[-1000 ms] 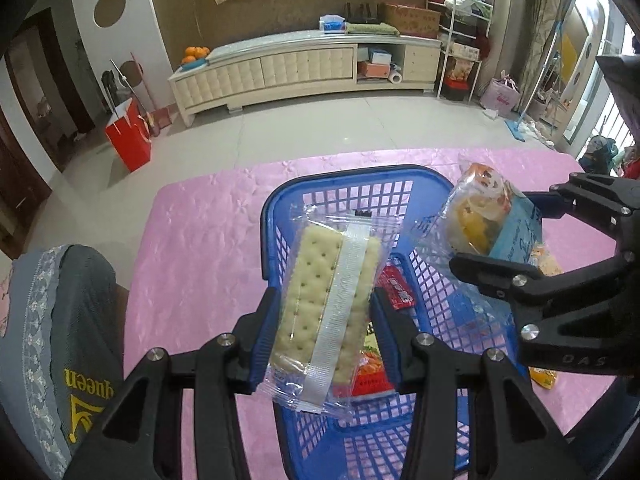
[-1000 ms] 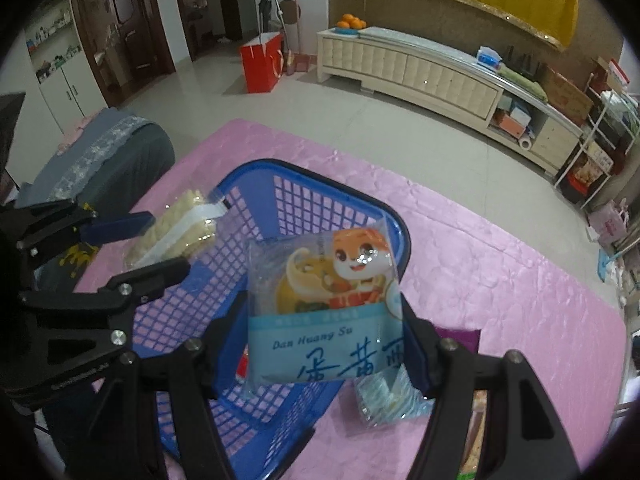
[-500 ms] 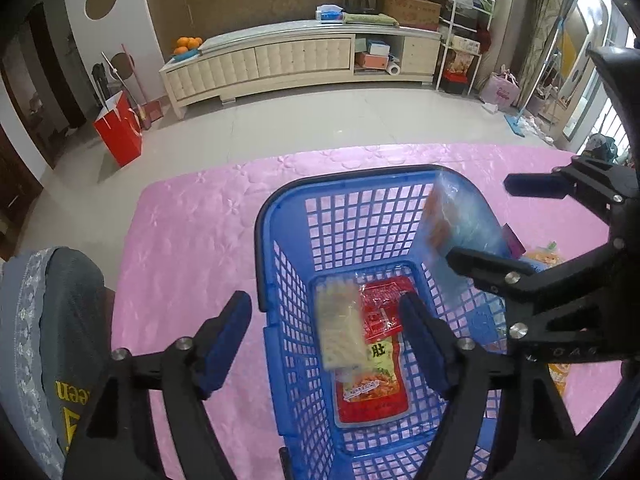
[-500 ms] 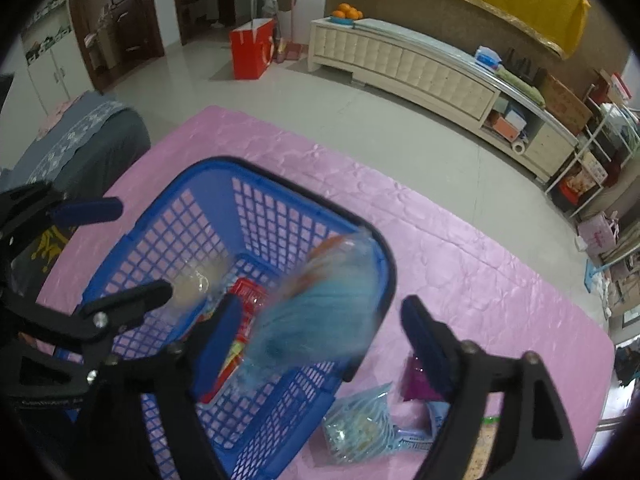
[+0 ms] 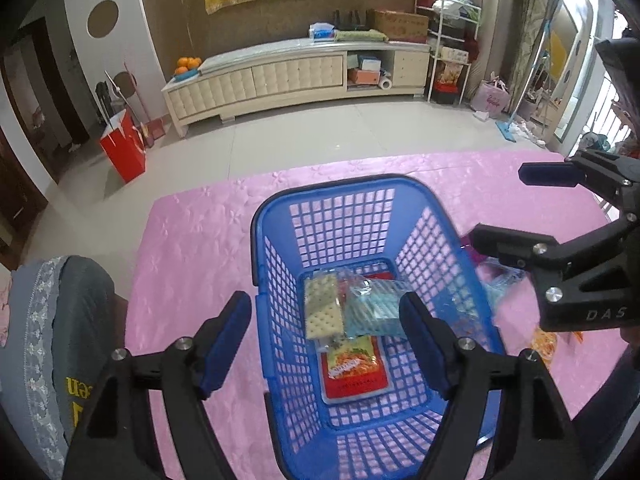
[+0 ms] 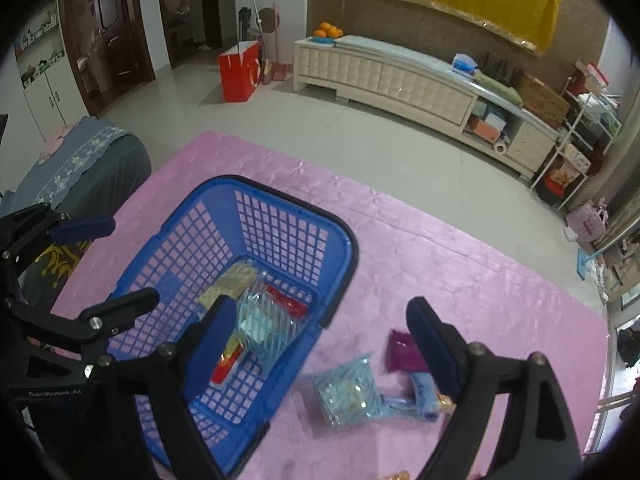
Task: Organize snacks
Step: 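Open both tools to drop the cracker pack and pastry bag into the basket, then move the right tool to the light-blue striped bag and grasp it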
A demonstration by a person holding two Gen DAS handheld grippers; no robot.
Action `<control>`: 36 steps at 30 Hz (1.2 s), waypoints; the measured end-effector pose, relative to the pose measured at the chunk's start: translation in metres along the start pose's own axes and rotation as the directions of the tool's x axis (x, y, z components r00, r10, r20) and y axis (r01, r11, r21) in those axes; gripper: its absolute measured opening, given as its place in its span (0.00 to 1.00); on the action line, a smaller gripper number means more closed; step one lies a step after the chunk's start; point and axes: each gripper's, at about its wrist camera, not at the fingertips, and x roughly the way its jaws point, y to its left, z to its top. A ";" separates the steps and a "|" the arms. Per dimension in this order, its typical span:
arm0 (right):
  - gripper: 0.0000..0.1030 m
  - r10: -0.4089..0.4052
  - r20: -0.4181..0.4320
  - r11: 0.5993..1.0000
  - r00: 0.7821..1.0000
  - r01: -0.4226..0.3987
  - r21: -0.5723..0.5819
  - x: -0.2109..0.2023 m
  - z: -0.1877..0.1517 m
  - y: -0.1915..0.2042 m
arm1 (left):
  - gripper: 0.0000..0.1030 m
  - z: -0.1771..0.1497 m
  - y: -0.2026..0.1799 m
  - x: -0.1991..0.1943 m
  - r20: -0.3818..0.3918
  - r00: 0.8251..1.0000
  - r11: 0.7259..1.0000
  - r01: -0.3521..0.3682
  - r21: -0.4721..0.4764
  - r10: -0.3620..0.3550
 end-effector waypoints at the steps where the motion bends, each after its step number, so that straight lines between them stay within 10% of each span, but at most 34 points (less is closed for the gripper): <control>1: 0.87 -0.002 0.008 1.000 1.000 0.002 0.001 -0.008 -0.003 -0.002 | 0.73 -0.001 -0.002 -0.005 0.006 1.000 1.000 0.001 0.004 -0.001; 23: 0.87 -0.089 0.045 0.996 0.995 0.087 0.035 -0.075 -0.066 -0.053 | 0.75 -0.003 -0.106 -0.051 0.081 0.996 0.991 0.036 0.130 -0.046; 36: 0.87 -0.042 -0.068 0.999 0.997 0.041 -0.019 -0.016 -0.089 -0.054 | 0.75 -0.015 -0.088 -0.005 -0.013 0.999 0.995 -0.028 0.098 0.030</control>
